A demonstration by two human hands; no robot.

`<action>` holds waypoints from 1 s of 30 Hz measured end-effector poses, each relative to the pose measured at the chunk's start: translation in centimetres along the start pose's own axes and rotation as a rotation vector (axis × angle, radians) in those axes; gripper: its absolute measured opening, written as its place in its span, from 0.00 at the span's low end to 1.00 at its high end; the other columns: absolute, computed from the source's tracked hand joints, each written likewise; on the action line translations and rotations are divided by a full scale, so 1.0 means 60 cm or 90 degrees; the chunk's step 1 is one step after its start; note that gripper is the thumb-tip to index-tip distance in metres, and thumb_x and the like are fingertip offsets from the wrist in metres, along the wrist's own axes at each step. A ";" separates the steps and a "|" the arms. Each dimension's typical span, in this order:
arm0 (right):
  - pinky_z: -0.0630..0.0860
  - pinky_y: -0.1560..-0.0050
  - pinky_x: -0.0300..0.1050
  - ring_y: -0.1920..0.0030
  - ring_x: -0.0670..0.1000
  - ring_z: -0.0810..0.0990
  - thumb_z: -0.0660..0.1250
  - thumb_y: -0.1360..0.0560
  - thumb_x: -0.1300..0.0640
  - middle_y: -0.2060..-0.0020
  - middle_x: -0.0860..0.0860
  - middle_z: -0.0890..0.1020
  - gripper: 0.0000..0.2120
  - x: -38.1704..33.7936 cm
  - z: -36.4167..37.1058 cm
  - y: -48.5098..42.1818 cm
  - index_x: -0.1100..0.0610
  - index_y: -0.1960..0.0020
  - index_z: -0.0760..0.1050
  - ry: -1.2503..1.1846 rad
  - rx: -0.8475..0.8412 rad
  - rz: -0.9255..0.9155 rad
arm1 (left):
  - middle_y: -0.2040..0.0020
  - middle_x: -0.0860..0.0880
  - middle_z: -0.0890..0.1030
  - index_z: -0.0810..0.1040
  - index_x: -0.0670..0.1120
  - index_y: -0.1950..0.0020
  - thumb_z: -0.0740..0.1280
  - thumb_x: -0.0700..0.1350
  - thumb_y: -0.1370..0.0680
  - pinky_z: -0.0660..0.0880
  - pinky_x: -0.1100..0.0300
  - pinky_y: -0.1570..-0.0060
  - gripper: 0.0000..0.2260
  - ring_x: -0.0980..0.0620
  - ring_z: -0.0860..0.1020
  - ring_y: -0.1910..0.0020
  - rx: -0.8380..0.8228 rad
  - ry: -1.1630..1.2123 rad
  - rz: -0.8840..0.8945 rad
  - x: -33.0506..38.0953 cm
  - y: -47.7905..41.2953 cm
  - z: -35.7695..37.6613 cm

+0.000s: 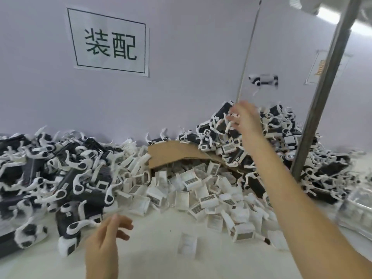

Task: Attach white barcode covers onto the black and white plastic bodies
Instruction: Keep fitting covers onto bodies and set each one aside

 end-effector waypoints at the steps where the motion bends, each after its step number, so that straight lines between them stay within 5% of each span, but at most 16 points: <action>1: 0.75 0.59 0.38 0.54 0.48 0.83 0.64 0.19 0.56 0.44 0.51 0.80 0.14 0.027 0.011 0.029 0.54 0.35 0.72 0.040 -0.016 -0.023 | 0.66 0.45 0.83 0.81 0.40 0.62 0.60 0.38 0.17 0.71 0.48 0.53 0.16 0.49 0.76 0.72 0.000 -0.015 0.001 0.001 0.001 0.000; 4: 0.74 0.54 0.40 0.44 0.50 0.81 0.65 0.20 0.52 0.44 0.48 0.80 0.15 0.139 0.042 0.135 0.53 0.35 0.75 0.214 -0.120 -0.015 | 0.62 0.45 0.83 0.81 0.45 0.56 0.61 0.39 0.17 0.72 0.49 0.56 0.11 0.46 0.78 0.69 0.035 -0.035 -0.015 -0.002 0.000 -0.005; 6: 0.75 0.41 0.49 0.35 0.51 0.76 0.67 0.21 0.49 0.38 0.47 0.77 0.19 0.215 0.061 0.208 0.51 0.31 0.73 0.342 -0.211 0.032 | 0.56 0.43 0.83 0.78 0.48 0.51 0.63 0.40 0.17 0.72 0.51 0.59 0.06 0.43 0.78 0.66 0.063 -0.024 -0.047 -0.001 -0.003 -0.010; 8: 0.66 0.29 0.53 0.29 0.53 0.69 0.67 0.22 0.44 0.29 0.49 0.71 0.25 0.273 0.074 0.260 0.50 0.28 0.70 0.492 -0.292 0.049 | 0.54 0.43 0.82 0.75 0.48 0.47 0.65 0.40 0.18 0.72 0.52 0.59 0.03 0.43 0.78 0.65 0.097 0.000 -0.091 -0.001 -0.006 -0.017; 11: 0.53 0.28 0.45 0.24 0.52 0.61 0.66 0.22 0.43 0.24 0.48 0.65 0.25 0.304 0.081 0.287 0.46 0.27 0.68 0.670 -0.394 -0.001 | 0.54 0.44 0.81 0.71 0.47 0.42 0.66 0.38 0.20 0.73 0.54 0.60 0.09 0.46 0.78 0.67 0.149 0.038 -0.155 0.003 -0.014 -0.035; 16: 0.65 0.37 0.47 0.38 0.46 0.74 0.72 0.26 0.51 0.48 0.37 0.79 0.12 0.295 0.068 0.286 0.37 0.46 0.77 0.663 -0.349 -0.075 | 0.59 0.47 0.84 0.67 0.51 0.34 0.66 0.39 0.20 0.74 0.56 0.61 0.17 0.55 0.74 0.75 0.208 0.119 -0.166 0.007 -0.028 -0.063; 19: 0.72 0.44 0.50 0.52 0.47 0.79 0.75 0.29 0.58 0.63 0.38 0.80 0.16 0.298 0.064 0.291 0.37 0.60 0.77 0.581 -0.280 -0.077 | 0.61 0.49 0.86 0.64 0.51 0.28 0.64 0.40 0.19 0.72 0.58 0.65 0.21 0.56 0.70 0.78 0.222 0.109 -0.167 0.003 -0.036 -0.075; 22: 0.76 0.52 0.48 0.61 0.45 0.79 0.76 0.30 0.63 0.65 0.41 0.83 0.17 0.300 0.071 0.289 0.40 0.64 0.79 0.488 -0.235 -0.107 | 0.63 0.50 0.86 0.62 0.50 0.25 0.64 0.38 0.20 0.71 0.57 0.66 0.24 0.54 0.67 0.78 0.217 0.104 -0.209 -0.007 -0.042 -0.079; 25: 0.72 0.57 0.34 0.60 0.39 0.80 0.76 0.29 0.63 0.63 0.38 0.83 0.12 0.299 0.075 0.287 0.46 0.61 0.82 0.375 -0.195 -0.126 | 0.66 0.50 0.85 0.69 0.46 0.35 0.63 0.39 0.19 0.70 0.58 0.70 0.13 0.54 0.67 0.80 0.194 0.031 -0.214 -0.012 -0.043 -0.079; 27: 0.72 0.57 0.34 0.57 0.37 0.80 0.75 0.27 0.60 0.64 0.39 0.83 0.08 0.294 0.076 0.288 0.49 0.60 0.82 0.302 -0.188 -0.116 | 0.68 0.49 0.84 0.71 0.47 0.42 0.64 0.40 0.20 0.71 0.60 0.71 0.08 0.52 0.72 0.76 0.191 -0.030 -0.190 -0.011 -0.043 -0.080; 30: 0.71 0.60 0.34 0.62 0.40 0.80 0.73 0.24 0.56 0.65 0.42 0.83 0.07 0.284 0.081 0.295 0.51 0.62 0.81 0.183 -0.206 -0.054 | 0.64 0.47 0.83 0.76 0.49 0.51 0.66 0.42 0.20 0.76 0.53 0.60 0.02 0.48 0.78 0.62 0.210 -0.165 -0.098 -0.005 -0.038 -0.078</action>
Point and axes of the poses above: each hand's wrist, its own y-axis away from the middle knuckle, its own z-axis out of the palm, x = y × z, the point moved 2 cm from there along -y, towards the middle knuckle
